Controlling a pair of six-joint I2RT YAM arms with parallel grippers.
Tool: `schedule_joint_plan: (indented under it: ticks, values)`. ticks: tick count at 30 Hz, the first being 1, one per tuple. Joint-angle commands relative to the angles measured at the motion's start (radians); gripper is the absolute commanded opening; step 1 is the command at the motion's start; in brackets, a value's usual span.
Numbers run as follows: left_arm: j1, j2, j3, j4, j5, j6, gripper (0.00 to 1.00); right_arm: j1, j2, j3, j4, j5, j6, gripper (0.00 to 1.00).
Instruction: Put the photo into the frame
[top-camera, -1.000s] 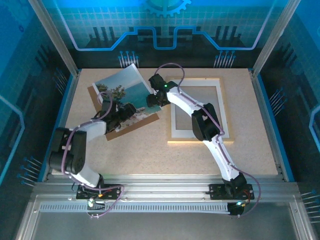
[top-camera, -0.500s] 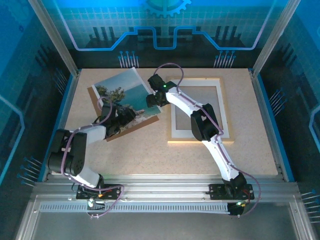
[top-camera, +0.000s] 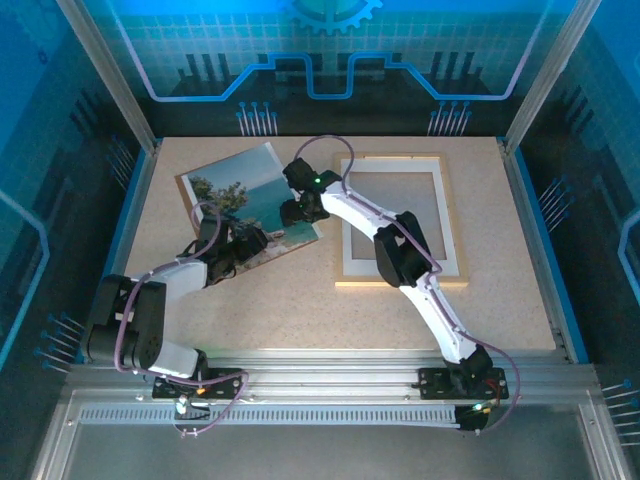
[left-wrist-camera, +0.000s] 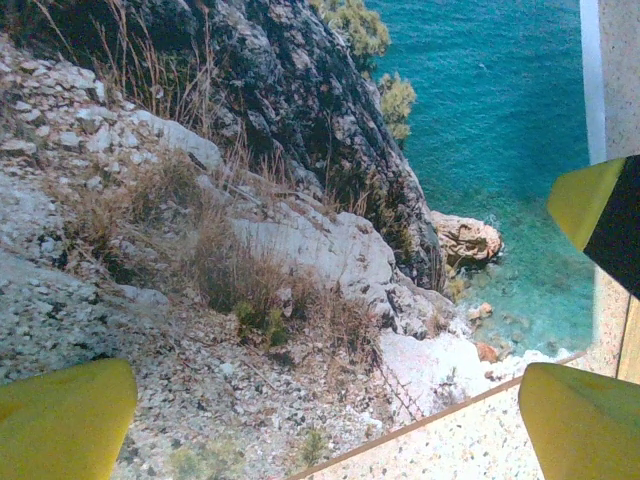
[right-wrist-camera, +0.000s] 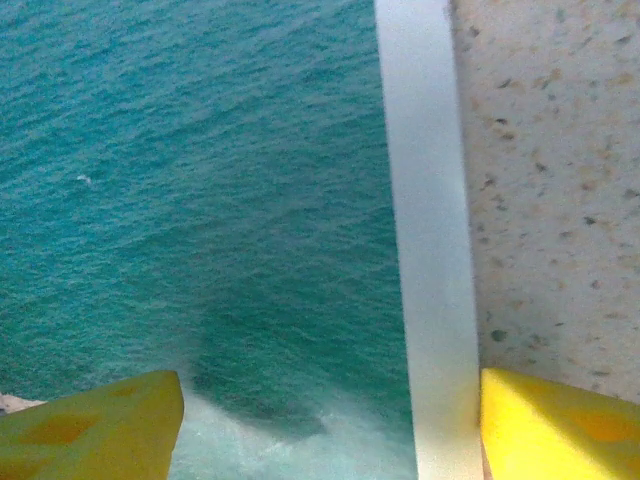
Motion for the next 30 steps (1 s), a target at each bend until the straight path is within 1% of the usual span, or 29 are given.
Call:
schedule_joint_plan:
  ticks: [1, 5, 11, 13, 14, 17, 21, 26, 30]
  values:
    - [0.01, -0.011, 0.001, -0.038, -0.01, 0.025, 0.99, 0.005, 0.019, -0.015, -0.029, -0.053, 0.021, 0.78]
    - [0.01, 0.0, -0.005, -0.015, 0.002, 0.009, 0.99, 0.004, 0.009, -0.038, -0.016, -0.084, 0.032, 0.78]
    - [0.01, 0.003, 0.003, -0.012, 0.005, 0.009, 0.99, -0.009, -0.054, -0.121, 0.033, -0.059, 0.042, 0.78]
    - [0.01, 0.005, 0.007, -0.014, 0.007, 0.011, 0.99, -0.022, -0.049, -0.127, 0.043, -0.103, 0.054, 0.79]
    - [0.01, 0.007, 0.009, -0.015, 0.01, 0.011, 0.99, -0.031, -0.048, -0.134, 0.058, -0.149, 0.065, 0.79]
    - [0.011, 0.008, 0.009, -0.017, 0.01, 0.009, 0.99, -0.039, -0.092, -0.209, 0.158, -0.247, 0.096, 0.79]
    - [0.011, 0.006, 0.005, -0.017, 0.009, 0.007, 0.99, -0.043, -0.18, -0.312, 0.268, -0.277, 0.119, 0.79]
    - [0.01, 0.011, 0.007, -0.013, 0.009, 0.005, 0.99, -0.051, -0.23, -0.363, 0.317, -0.317, 0.142, 0.79]
    - [0.01, 0.014, 0.009, -0.01, 0.012, 0.004, 0.99, -0.053, -0.24, -0.402, 0.331, -0.301, 0.148, 0.79]
